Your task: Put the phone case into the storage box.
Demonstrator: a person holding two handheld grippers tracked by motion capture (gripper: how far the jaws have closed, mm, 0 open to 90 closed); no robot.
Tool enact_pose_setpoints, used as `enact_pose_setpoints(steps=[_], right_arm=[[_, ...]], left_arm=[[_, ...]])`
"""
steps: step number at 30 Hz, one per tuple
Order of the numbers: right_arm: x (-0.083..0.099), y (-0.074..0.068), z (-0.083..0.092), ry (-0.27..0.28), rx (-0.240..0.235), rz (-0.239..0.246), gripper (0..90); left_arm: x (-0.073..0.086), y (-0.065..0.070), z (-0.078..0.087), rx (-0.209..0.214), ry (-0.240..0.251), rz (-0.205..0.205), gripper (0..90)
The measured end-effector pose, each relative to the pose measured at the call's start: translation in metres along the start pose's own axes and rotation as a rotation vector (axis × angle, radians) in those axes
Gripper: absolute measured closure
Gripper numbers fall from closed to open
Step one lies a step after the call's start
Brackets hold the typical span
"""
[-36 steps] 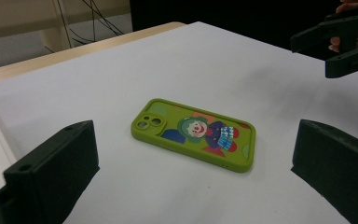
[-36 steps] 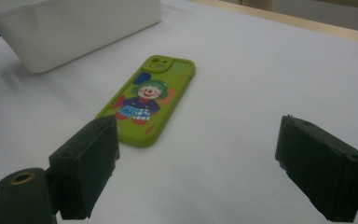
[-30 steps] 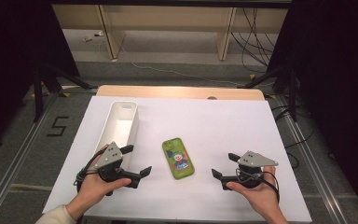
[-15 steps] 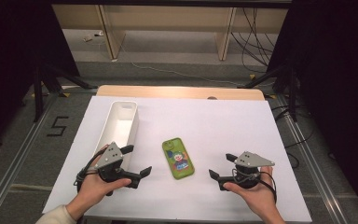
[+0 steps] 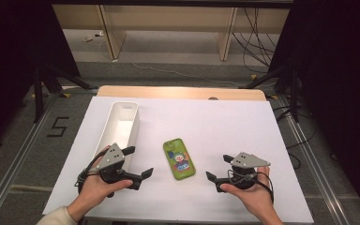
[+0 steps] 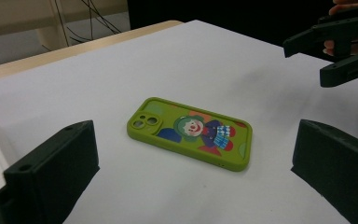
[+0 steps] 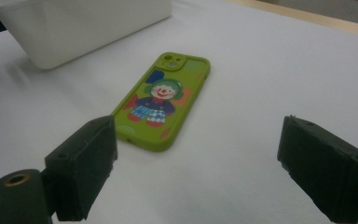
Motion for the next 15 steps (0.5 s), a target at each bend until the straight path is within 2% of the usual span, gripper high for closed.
enact_pose_setpoints(steps=[13, 15], right_arm=[[-0.0005, 0.0001, -0.0004, 0.003, 0.002, -0.001, 13.3], [-0.0008, 0.0006, -0.0008, 0.002, 0.007, -0.006, 18.7]], left_arm=[[0.0005, 0.0036, -0.0018, 0.009, -0.009, -0.001, 0.0], [0.0006, 0.0038, -0.002, 0.009, -0.01, -0.002, 0.0]])
Point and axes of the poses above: each handheld gripper's, and its own axes: z roughly backward along the jaws, x roughly out of its underside, y roughly to its right, the point moved 5 cm from there along -z, roughly forward along the jaws, and after that the axes turned 13 degrees about -x, right-handed, at the moved point
